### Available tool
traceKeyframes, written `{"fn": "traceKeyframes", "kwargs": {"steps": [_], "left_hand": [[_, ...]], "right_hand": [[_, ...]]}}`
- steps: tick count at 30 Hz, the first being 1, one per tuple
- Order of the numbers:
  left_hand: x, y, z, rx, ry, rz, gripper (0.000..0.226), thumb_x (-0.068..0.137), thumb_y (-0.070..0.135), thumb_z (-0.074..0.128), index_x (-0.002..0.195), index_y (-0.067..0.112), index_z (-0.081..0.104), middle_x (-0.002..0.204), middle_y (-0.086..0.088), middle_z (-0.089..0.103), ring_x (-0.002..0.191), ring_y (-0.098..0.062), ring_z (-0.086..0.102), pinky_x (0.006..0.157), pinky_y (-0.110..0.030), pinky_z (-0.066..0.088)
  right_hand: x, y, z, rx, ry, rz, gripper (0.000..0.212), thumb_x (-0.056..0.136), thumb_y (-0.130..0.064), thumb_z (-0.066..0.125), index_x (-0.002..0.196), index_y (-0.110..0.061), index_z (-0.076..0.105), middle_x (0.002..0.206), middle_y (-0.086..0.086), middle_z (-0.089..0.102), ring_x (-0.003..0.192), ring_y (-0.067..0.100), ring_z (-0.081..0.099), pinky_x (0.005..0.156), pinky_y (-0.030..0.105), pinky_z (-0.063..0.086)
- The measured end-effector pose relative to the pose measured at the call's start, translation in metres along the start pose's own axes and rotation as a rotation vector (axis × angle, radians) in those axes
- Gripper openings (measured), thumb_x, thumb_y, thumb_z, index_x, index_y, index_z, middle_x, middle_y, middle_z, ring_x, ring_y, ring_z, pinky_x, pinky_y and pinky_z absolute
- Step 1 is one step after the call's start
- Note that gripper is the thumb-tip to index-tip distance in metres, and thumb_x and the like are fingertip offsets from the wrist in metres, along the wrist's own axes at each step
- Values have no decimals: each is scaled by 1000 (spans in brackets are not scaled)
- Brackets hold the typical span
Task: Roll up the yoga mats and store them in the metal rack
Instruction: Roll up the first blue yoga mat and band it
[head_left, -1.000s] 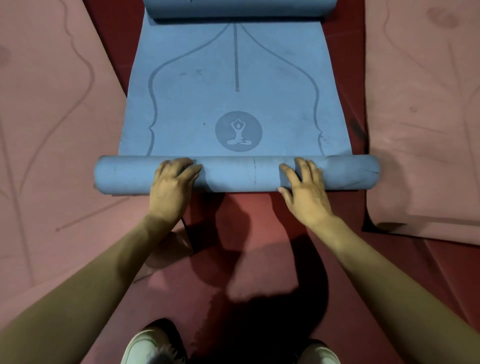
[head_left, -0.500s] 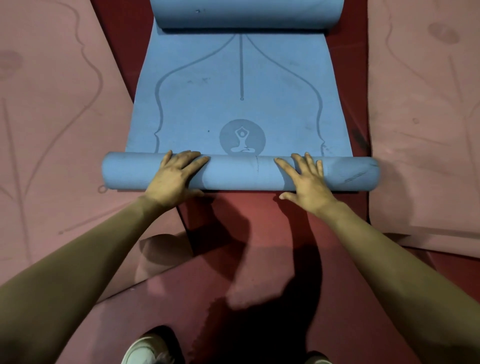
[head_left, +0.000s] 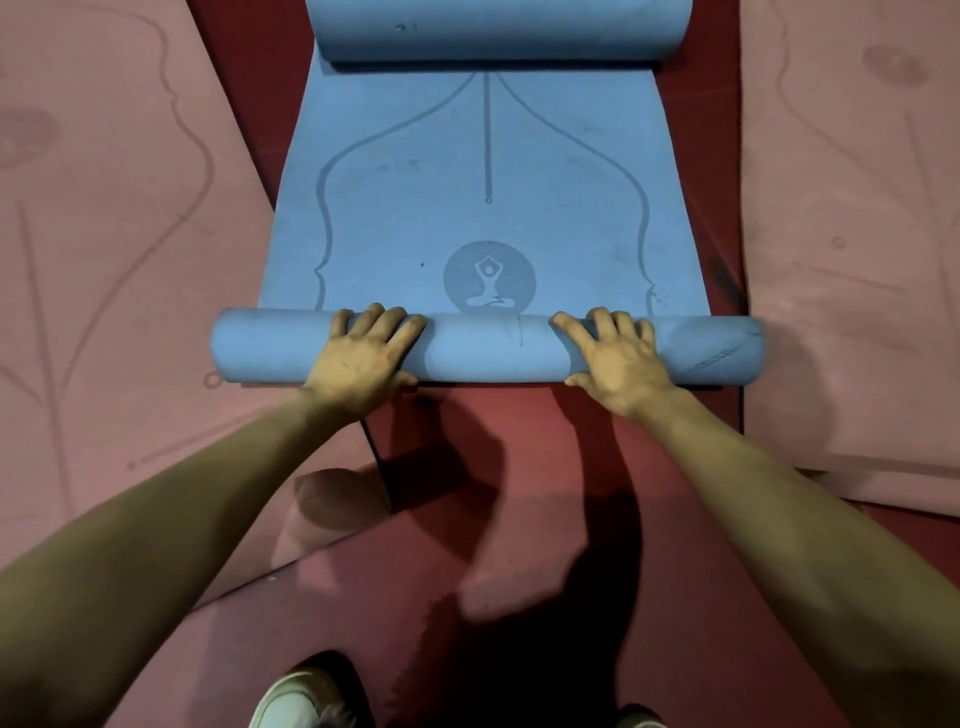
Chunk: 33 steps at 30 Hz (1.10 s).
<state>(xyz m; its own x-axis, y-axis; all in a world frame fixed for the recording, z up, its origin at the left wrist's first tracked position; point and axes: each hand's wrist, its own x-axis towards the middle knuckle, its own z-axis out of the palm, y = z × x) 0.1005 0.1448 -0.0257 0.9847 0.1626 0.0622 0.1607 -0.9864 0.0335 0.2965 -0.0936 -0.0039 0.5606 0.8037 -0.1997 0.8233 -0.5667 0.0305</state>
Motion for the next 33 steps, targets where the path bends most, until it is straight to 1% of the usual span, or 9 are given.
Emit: {"fn": "traceKeyframes", "kwargs": {"steps": [2, 6, 11, 15, 19, 23, 25, 29, 33], "left_hand": [[-4, 4, -2, 28, 8, -13, 71, 61, 32, 83, 119, 9, 49, 110, -12, 60, 96, -33, 57, 83, -51, 42], [-24, 12, -5, 31, 20, -27, 51, 71, 29, 51, 119, 12, 50, 112, -8, 59, 98, -31, 57, 83, -47, 39], [-62, 24, -11, -52, 3, -28, 56, 68, 36, 50, 121, 17, 48, 112, -5, 61, 100, -28, 57, 80, -44, 41], [-93, 34, -16, -142, 6, -31, 58, 68, 45, 57, 118, 16, 51, 112, -5, 62, 101, -26, 56, 79, -41, 36], [-106, 45, -18, -210, 3, -116, 56, 67, 45, 53, 111, 11, 55, 107, -9, 66, 96, -31, 59, 85, -39, 35], [-103, 50, -19, -240, 10, -217, 59, 68, 49, 50, 111, 9, 59, 117, -14, 63, 108, -32, 57, 95, -43, 35], [-100, 57, -22, -141, 3, -261, 58, 72, 48, 47, 110, 7, 64, 119, -20, 57, 107, -34, 49, 92, -47, 34], [-86, 65, -22, -7, -2, -303, 45, 83, 37, 43, 103, 3, 65, 98, -18, 55, 83, -35, 50, 75, -43, 31], [-73, 61, -16, -14, -140, -299, 38, 90, 30, 37, 113, 8, 59, 110, -15, 55, 95, -37, 50, 80, -46, 42]], "right_hand": [[-4, -1, 0, -19, 15, -11, 72, 86, -42, 62, 145, -32, 21, 131, 8, 36, 118, 28, 36, 101, 46, 27], [-26, -6, 6, -12, 84, -48, 75, 75, -36, 75, 139, -25, 39, 120, 12, 47, 106, 33, 45, 92, 50, 34], [-67, -21, 19, 30, 168, -72, 81, 55, -32, 88, 127, -21, 53, 107, 14, 55, 92, 36, 54, 81, 51, 43], [-101, -30, 28, 40, 215, -104, 89, 51, -38, 88, 127, -25, 45, 106, 14, 57, 91, 35, 55, 79, 49, 46], [-115, -35, 35, 145, 196, -45, 85, 57, -29, 86, 127, -24, 38, 118, 14, 56, 106, 36, 54, 94, 52, 42], [-120, -44, 44, 300, 214, 62, 72, 67, -11, 80, 128, -20, 42, 133, 19, 45, 128, 40, 36, 108, 60, 24], [-119, -51, 45, 341, 261, 130, 67, 70, -7, 78, 130, -17, 50, 132, 22, 37, 124, 38, 29, 104, 65, 29], [-114, -52, 41, 290, 330, 96, 66, 73, -8, 76, 134, -13, 50, 122, 20, 36, 110, 34, 30, 95, 64, 39], [-103, -45, 40, 352, 318, 78, 52, 81, -5, 67, 127, -17, 45, 127, 24, 46, 119, 42, 42, 106, 61, 29]]}}
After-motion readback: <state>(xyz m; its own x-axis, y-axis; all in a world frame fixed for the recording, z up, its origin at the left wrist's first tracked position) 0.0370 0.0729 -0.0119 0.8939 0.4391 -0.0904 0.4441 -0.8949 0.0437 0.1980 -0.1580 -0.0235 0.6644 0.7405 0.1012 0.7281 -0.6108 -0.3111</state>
